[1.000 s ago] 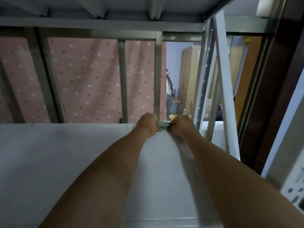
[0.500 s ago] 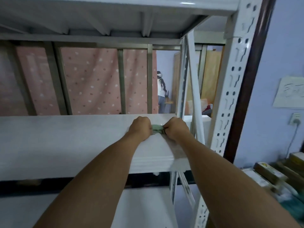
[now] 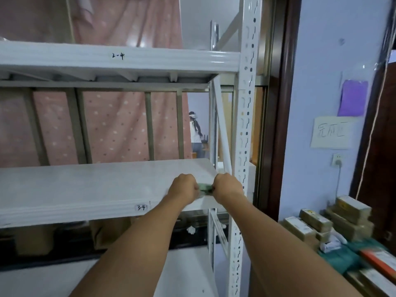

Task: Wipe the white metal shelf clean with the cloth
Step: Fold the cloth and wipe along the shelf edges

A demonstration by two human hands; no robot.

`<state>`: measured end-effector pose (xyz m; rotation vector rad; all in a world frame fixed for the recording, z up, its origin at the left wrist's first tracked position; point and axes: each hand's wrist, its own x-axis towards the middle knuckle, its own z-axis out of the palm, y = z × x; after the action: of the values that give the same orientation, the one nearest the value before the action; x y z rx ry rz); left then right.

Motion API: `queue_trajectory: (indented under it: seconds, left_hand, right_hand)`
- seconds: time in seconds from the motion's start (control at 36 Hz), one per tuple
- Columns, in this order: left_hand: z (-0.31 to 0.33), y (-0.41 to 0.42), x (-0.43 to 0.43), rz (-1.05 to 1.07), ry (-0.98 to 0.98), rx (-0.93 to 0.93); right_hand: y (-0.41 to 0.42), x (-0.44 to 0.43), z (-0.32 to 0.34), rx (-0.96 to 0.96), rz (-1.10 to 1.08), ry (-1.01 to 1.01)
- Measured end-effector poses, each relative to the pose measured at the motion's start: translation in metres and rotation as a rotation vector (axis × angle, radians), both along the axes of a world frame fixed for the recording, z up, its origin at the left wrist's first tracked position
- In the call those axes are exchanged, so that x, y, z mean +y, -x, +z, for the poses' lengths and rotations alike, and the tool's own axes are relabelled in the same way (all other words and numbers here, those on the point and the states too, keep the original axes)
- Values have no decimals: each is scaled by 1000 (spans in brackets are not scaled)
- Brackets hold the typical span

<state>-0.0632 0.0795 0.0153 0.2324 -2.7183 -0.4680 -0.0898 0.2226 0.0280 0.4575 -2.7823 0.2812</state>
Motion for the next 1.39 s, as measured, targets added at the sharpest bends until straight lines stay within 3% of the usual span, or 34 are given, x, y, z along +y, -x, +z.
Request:
queue_trajectory:
  seconds: [0.61,1.19,1.39]
  left_hand:
    - [-2,34,14,57,26,30]
    - [5,178,-51,13,59,13]
    - [8,237,-80,22,71,-7]
  right_hand:
    - [27,-12,-2,55,42,-224]
    - [183,-91,4,-40,-32,-49]
    - [251,-123,-1,-48,-25,122]
